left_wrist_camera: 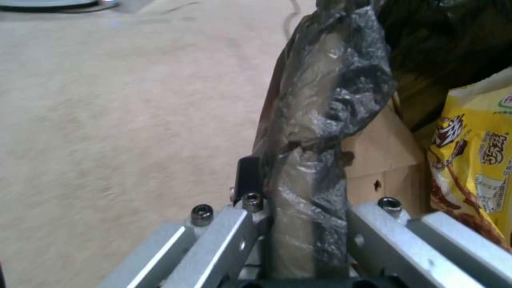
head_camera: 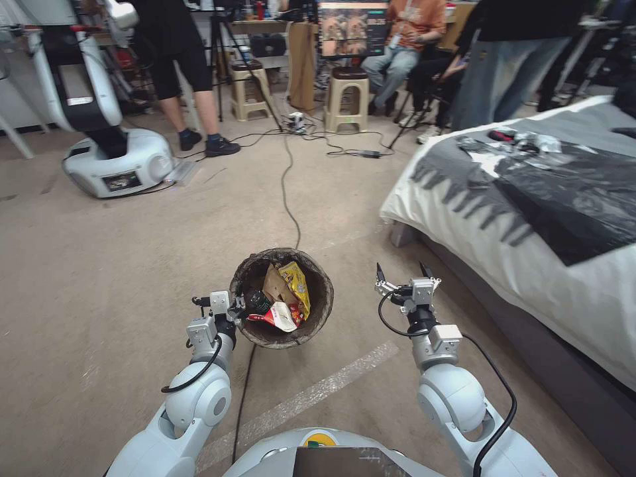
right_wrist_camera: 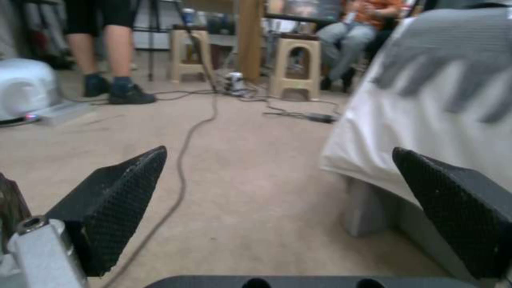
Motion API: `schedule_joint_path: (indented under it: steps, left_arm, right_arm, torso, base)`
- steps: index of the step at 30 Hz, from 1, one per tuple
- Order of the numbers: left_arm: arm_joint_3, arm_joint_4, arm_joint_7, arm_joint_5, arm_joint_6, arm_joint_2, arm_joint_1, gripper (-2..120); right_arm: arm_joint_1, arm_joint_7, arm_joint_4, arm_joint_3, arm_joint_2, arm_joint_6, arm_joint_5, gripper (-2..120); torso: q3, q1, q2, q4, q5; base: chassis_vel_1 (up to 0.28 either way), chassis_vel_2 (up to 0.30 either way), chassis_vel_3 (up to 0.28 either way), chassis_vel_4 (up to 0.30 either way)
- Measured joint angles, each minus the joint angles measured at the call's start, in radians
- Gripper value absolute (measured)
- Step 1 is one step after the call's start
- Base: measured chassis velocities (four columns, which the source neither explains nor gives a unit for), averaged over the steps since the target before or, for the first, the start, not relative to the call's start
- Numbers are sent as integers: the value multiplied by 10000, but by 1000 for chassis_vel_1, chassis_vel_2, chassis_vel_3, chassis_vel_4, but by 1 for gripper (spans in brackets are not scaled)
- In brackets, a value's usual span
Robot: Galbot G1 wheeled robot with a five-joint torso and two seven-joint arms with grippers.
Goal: Pick up the trash bin, then pick up the garbage from the floor and place it into the trash bin.
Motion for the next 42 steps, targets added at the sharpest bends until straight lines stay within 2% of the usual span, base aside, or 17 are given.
schedule_joint_path:
  steps: [17,18,19,20,21,24,26,33,38,42]
  left_arm:
    - [-16,3,6,-7,0,9,13,3]
    - [-19,4,6,-4,-2,8,14,3]
    - [-19,4,6,-4,-2,8,14,3]
    - [-16,3,5,-2,-2,6,15,3]
    - [-16,2,6,0,-3,10,15,3]
    - [-13,3,15,23,-4,14,19,3]
    - [-14,1,28,55,-12,18,17,3]
    - [-36,-119,41,149,4,63,26,3]
    - [-49,-307,43,48,160,131,9,3]
    - [-26,-372,40,-121,305,202,-16,3]
  right_arm:
    - [4,24,-19,-75,115,-10,-29,100]
    - [2,25,-18,-76,112,-9,-30,100]
    - [2,25,-18,-76,112,-9,-30,100]
    - [1,26,-15,-72,107,-9,-33,100]
    - [0,28,-14,-73,110,-9,-33,100]
    - [0,36,-13,-72,123,-9,-41,100]
    - [0,41,-14,-97,161,-9,-53,100]
    - [34,73,-43,-172,269,-14,-82,100]
    - [53,110,-47,-186,278,-59,-84,100]
    - [62,123,-40,-182,253,-86,-84,100]
  torso:
    - [0,0,0,0,5]
    - [0,0,0,7,-2]
    - [0,0,0,7,-2]
    - [1,0,0,6,-17]
    - [0,0,0,0,6]
    - [0,0,0,-3,-6]
    - [0,0,0,-3,3]
    - [0,0,0,6,0]
    - [0,0,0,-5,0]
    - [0,0,0,-3,0]
  base:
    - [117,129,139,125]
    - [190,190,98,131]
    - [190,190,98,131]
    - [161,167,98,78]
    - [147,132,74,78]
    - [135,96,96,123]
    - [119,115,118,151]
    - [94,92,98,98]
    - [6,9,10,1]
    - [0,0,0,0]
